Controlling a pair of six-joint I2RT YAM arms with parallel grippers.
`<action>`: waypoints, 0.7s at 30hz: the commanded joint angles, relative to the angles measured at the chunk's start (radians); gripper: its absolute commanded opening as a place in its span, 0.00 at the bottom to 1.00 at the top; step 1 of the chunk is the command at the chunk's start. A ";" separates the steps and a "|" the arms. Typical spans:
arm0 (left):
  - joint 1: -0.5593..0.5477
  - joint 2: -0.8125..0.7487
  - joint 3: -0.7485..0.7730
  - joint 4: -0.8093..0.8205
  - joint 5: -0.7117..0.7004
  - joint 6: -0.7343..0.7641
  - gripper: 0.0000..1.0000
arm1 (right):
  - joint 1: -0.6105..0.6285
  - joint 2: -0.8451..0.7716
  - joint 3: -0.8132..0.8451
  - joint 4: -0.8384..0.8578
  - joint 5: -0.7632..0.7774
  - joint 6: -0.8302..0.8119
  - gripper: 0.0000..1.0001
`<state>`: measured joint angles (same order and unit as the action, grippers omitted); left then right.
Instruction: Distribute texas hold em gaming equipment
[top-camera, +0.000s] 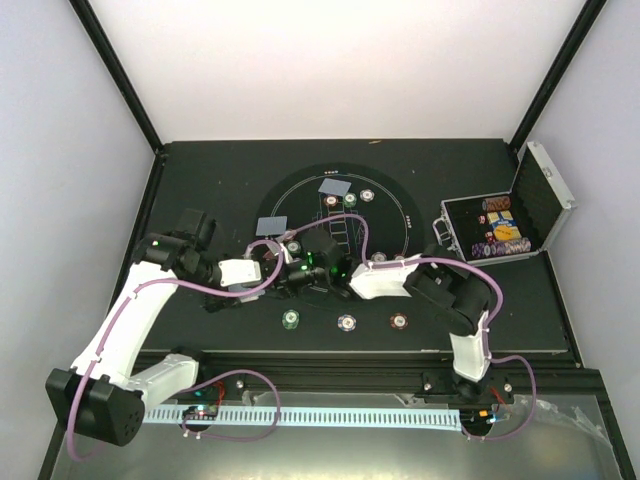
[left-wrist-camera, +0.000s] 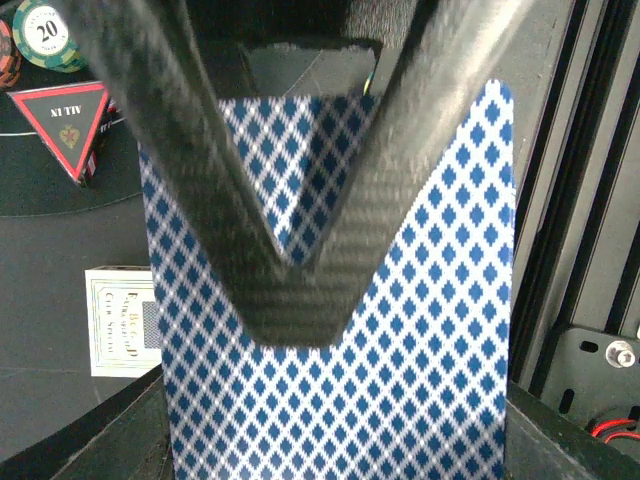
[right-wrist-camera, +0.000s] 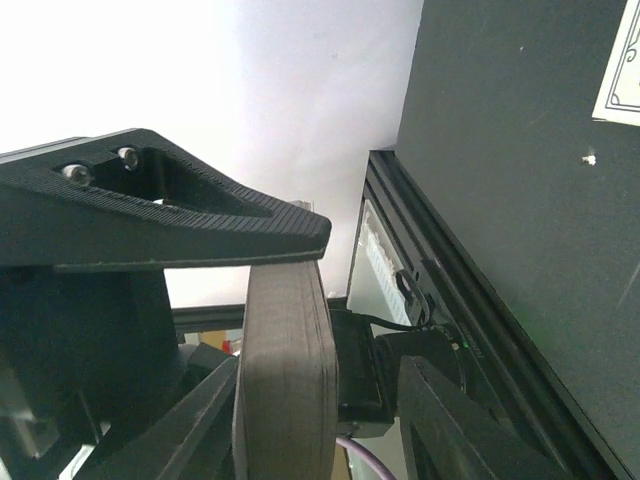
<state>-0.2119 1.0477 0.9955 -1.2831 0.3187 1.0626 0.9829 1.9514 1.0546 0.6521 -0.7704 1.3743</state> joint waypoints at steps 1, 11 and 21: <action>0.000 -0.010 0.038 -0.003 0.024 0.012 0.02 | -0.029 -0.018 -0.077 -0.017 -0.007 0.002 0.41; 0.000 -0.011 0.027 0.006 0.014 0.011 0.02 | -0.032 -0.094 -0.072 -0.088 -0.010 -0.039 0.29; 0.000 -0.018 0.010 0.018 -0.007 0.013 0.02 | -0.039 -0.176 -0.050 -0.286 0.008 -0.145 0.09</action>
<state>-0.2153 1.0470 0.9939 -1.2778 0.3241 1.0695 0.9554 1.8175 0.9970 0.5198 -0.7589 1.3167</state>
